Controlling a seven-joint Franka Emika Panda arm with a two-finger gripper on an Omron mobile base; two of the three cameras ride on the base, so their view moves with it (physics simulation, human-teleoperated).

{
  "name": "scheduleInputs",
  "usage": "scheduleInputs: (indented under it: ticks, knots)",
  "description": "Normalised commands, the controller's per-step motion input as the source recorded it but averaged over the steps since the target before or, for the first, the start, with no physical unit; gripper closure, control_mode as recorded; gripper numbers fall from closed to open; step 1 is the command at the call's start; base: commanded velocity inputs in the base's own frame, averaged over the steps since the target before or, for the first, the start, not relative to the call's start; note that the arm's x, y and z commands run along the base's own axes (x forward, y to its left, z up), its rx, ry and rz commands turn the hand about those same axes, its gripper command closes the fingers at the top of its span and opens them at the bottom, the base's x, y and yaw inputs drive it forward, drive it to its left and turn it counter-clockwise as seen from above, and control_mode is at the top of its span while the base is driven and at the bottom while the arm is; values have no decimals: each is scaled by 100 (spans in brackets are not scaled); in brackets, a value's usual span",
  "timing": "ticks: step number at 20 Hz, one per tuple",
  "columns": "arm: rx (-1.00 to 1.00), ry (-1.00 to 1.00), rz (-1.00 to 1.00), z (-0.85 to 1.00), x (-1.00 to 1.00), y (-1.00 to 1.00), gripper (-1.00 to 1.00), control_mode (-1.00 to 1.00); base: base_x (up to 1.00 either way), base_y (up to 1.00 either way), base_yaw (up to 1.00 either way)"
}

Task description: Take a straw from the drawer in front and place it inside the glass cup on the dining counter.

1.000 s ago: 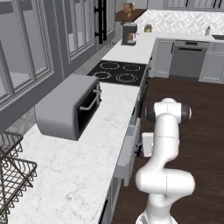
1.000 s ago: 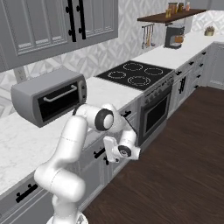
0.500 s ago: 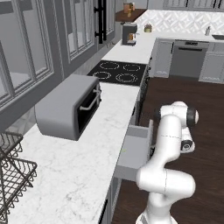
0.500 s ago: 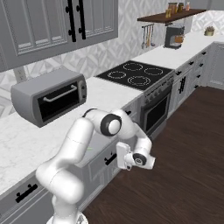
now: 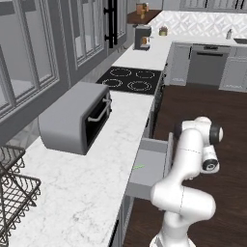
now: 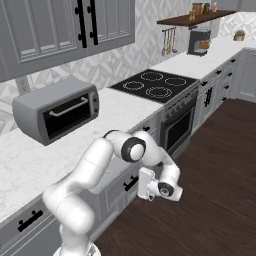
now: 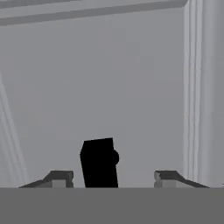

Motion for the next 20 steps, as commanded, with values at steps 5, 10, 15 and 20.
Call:
scheduleInputs:
  ticks: [5,10,15,20]
  knots:
    - [8,1,-7,3,-43,-35,-100,-100,0,0,0]
    - [3,0,-12,39,-48,-24,-100,-100,0,0,0]
    - [-10,0,-15,87,-43,8,-100,-100,0,0,0]
    - [-30,0,-4,100,-5,33,-100,-100,0,0,0]
